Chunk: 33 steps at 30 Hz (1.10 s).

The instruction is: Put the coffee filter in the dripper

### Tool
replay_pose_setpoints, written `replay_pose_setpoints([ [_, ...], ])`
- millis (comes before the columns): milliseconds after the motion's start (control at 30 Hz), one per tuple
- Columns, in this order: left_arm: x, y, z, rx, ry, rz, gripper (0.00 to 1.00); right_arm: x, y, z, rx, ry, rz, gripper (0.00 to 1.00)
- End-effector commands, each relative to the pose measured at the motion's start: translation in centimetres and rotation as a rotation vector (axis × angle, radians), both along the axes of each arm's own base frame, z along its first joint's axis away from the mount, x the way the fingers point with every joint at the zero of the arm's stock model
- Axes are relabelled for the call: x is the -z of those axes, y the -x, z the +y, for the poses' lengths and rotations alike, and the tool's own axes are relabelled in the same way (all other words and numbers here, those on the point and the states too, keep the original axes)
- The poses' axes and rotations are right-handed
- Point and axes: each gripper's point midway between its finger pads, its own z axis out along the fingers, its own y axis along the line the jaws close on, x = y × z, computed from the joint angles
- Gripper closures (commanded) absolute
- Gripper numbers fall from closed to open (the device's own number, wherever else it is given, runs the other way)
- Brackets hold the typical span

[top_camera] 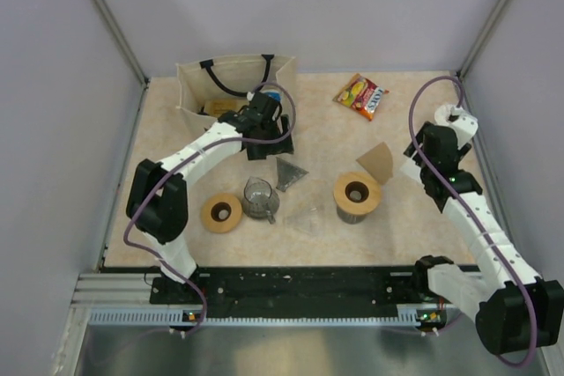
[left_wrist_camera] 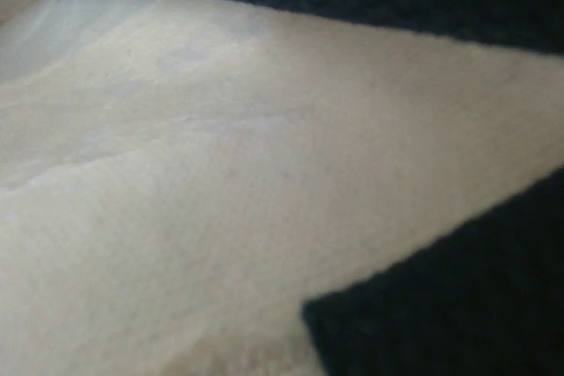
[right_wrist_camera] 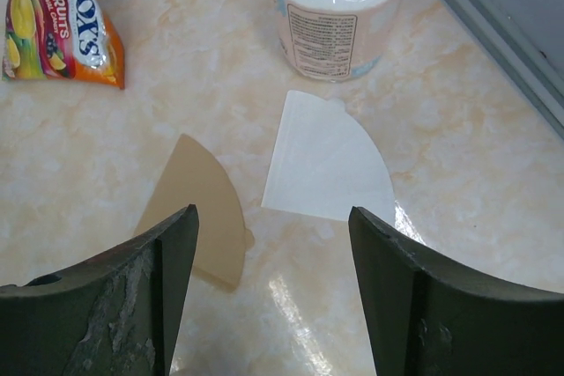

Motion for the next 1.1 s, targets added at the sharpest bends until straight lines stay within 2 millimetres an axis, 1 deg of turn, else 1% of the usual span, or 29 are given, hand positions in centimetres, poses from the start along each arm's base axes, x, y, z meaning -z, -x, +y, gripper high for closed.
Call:
replay_pose_setpoints([
  [0, 1.5, 0.3, 0.4, -0.027, -0.042, 0.077, 0.12, -1.4, 0.2, -0.7, 0.02, 0.032, -0.049, 0.3],
  [100, 1.7, 0.3, 0.1, -0.02, -0.047, 0.078, 0.12, -1.6, 0.2, -0.4, 0.004, 0.026, -0.053, 0.3],
  [233, 2.5, 0.3, 0.3, -0.036, -0.067, 0.099, 0.14, -1.7, 0.2, -0.4, -0.001, 0.028, -0.054, 0.3],
  [300, 3.0, 0.8, 0.5, -0.036, -0.093, 0.119, 0.14, -1.9, 0.3, -0.4, -0.003, 0.027, -0.063, 0.3],
  [500, 3.0, 1.7, 0.5, -0.026, -0.114, 0.122, 0.14, -2.2, 0.5, -0.5, 0.001, 0.031, -0.076, 0.3],
  [667, 3.2, 2.2, 0.5, -0.033, -0.12, 0.127, 0.14, -2.0, 0.5, -0.4, -0.004, 0.029, -0.075, 0.3],
  [833, 3.6, 2.4, -0.3, -0.014, -0.106, 0.142, 0.16, -2.0, 0.5, -0.3, -0.01, 0.026, -0.077, 0.29],
  [933, 2.9, 2.6, -0.9, 0.0, -0.097, 0.13, 0.16, -2.2, 0.5, -0.2, -0.018, 0.024, -0.083, 0.29],
  [1067, 0.5, 2.8, -1.5, 0.017, -0.102, 0.037, 0.16, -2.6, 0.6, -0.2, -0.021, 0.021, -0.098, 0.29],
])
